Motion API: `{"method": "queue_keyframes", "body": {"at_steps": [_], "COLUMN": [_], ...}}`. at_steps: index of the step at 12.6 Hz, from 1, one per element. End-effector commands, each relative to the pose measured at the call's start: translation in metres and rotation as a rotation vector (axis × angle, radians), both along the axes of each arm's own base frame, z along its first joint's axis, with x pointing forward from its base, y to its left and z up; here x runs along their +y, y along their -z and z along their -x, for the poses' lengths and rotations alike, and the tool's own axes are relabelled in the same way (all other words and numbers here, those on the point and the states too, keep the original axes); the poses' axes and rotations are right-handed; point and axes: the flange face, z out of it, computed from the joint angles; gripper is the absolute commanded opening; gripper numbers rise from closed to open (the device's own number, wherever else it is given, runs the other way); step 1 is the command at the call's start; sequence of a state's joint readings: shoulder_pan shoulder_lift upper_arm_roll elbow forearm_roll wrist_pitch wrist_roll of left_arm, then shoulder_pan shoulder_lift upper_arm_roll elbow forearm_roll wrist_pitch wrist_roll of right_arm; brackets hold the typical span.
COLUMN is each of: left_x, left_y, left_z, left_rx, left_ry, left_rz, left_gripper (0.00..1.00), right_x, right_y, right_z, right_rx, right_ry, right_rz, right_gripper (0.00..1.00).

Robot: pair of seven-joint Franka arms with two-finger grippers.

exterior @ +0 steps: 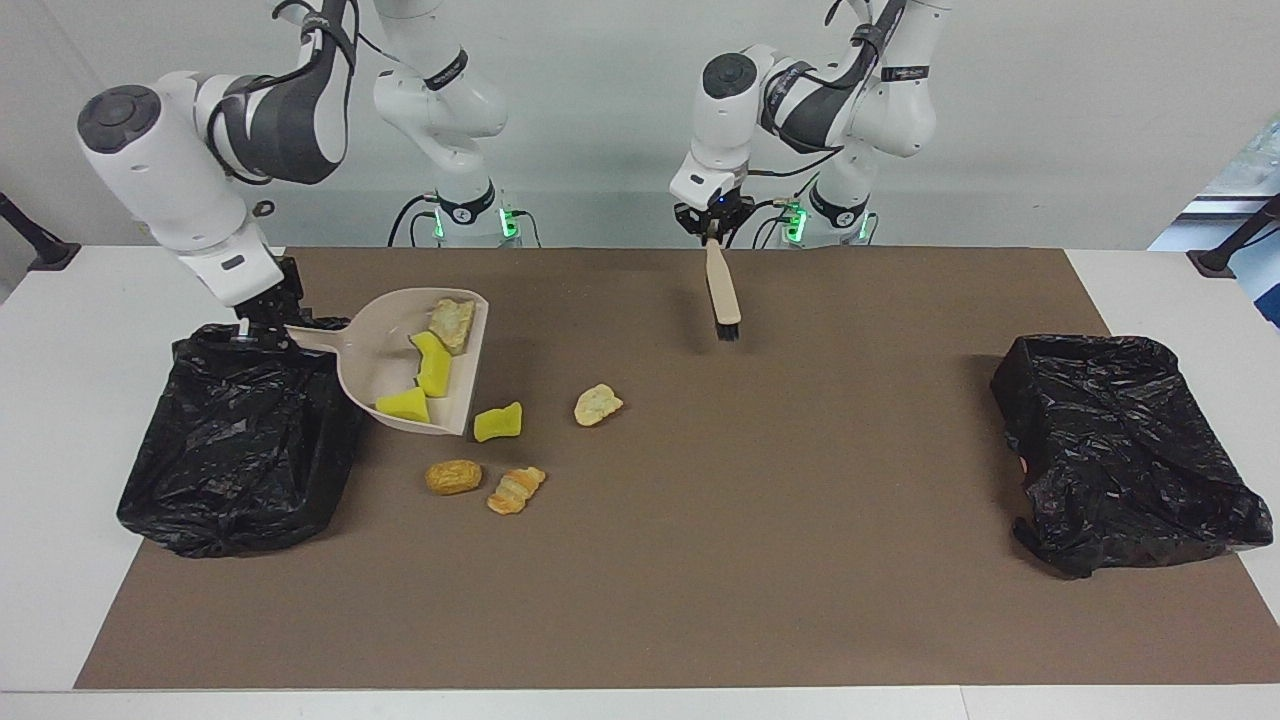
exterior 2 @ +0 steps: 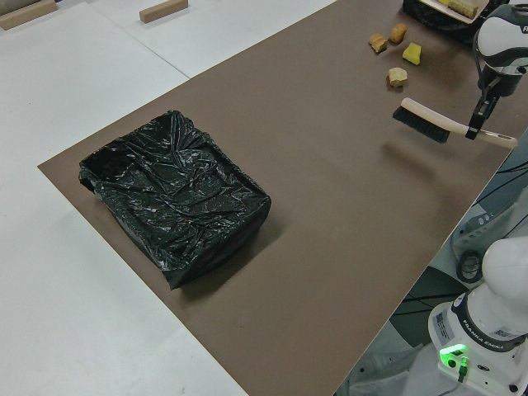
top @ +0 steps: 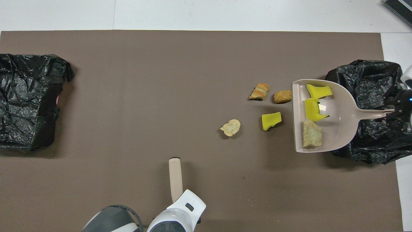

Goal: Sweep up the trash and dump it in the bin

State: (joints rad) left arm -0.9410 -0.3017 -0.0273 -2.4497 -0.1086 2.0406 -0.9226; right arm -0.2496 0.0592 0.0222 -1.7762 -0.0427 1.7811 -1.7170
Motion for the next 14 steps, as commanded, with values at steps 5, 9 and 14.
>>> {"method": "queue_keyframes", "body": {"at_steps": [5, 9, 14], "left_x": [-0.027, -0.034, -0.035], "left_y": [0.038, 0.054, 0.058], "left_z": [0.045, 0.057, 0.053], "left_rx": [0.029, 0.041, 0.043], "left_ry": [0.023, 0.015, -0.017], "left_rz": [0.035, 0.027, 0.039], "left_gripper": [0.00, 0.00, 0.00], "right_x": [-0.109, -0.147, -0.139], "right_y": [-0.046, -0.056, -0.067], "right_z": [-0.015, -0.019, -0.025], "right_rx": [-0.093, -0.123, -0.106], "right_ry": [-0.031, -0.048, 0.029], "right_rz": [0.183, 0.397, 0.698], "right_gripper": [0.00, 0.00, 0.00]}}
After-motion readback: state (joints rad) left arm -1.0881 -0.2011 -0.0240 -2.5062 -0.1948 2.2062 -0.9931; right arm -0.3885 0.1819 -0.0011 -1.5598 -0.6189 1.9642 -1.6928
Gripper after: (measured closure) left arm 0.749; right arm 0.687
